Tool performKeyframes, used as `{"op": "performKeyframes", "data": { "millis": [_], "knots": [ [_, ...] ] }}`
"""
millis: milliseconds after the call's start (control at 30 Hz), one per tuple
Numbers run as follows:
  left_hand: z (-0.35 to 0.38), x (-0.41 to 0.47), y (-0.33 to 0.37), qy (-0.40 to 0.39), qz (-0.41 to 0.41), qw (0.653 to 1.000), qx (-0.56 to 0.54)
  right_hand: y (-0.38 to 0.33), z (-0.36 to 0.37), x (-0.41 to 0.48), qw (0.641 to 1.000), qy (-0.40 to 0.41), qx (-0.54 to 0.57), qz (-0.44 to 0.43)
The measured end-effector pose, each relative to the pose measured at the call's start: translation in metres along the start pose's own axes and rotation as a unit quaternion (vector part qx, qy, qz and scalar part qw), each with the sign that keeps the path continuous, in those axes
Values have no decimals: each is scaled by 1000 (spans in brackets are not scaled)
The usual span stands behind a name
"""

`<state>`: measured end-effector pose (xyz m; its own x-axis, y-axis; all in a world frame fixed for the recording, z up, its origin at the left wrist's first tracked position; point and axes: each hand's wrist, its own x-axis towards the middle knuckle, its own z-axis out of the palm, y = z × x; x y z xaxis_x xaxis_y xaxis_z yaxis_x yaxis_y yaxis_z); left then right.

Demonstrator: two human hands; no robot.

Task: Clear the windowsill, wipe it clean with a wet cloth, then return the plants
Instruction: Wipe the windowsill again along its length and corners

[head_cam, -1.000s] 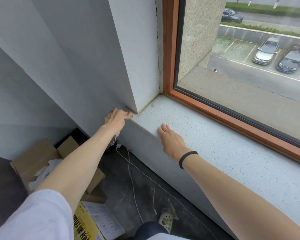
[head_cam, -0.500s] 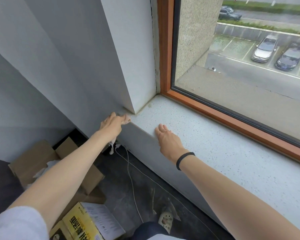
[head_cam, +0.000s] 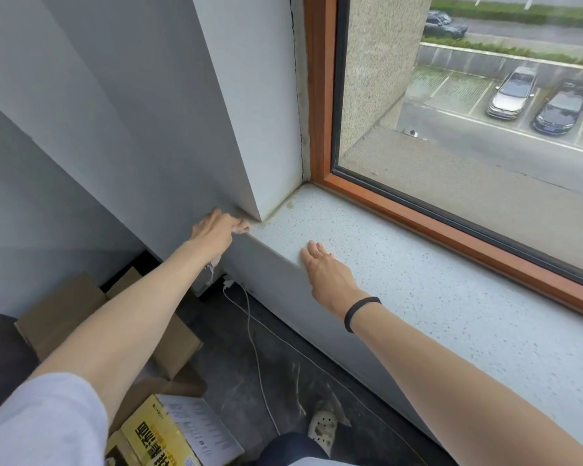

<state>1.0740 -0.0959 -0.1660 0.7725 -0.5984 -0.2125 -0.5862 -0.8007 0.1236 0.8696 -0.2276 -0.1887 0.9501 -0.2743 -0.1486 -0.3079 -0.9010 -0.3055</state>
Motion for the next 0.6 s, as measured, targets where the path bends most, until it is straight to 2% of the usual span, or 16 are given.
{"op": "performKeyframes", "data": {
  "millis": [167, 267, 367, 533, 600],
  "knots": [
    [2, -4, 12, 5, -35, 999, -22, 2, -1, 0, 1000, 4, 9, 0],
    [15, -16, 11, -8, -17, 999, -34, 3, 1, -2, 1000, 1, 5, 0],
    [15, -16, 9, 18, 2, 1000, -6, 4, 5, -3, 1000, 6, -1, -1],
    [5, -4, 16, 41, -56, 997, -25, 5, 7, -7, 1000, -1, 0, 2],
    [11, -7, 16, 23, -54, 997, -50, 5, 8, -9, 1000, -2, -3, -1]
  ]
}}
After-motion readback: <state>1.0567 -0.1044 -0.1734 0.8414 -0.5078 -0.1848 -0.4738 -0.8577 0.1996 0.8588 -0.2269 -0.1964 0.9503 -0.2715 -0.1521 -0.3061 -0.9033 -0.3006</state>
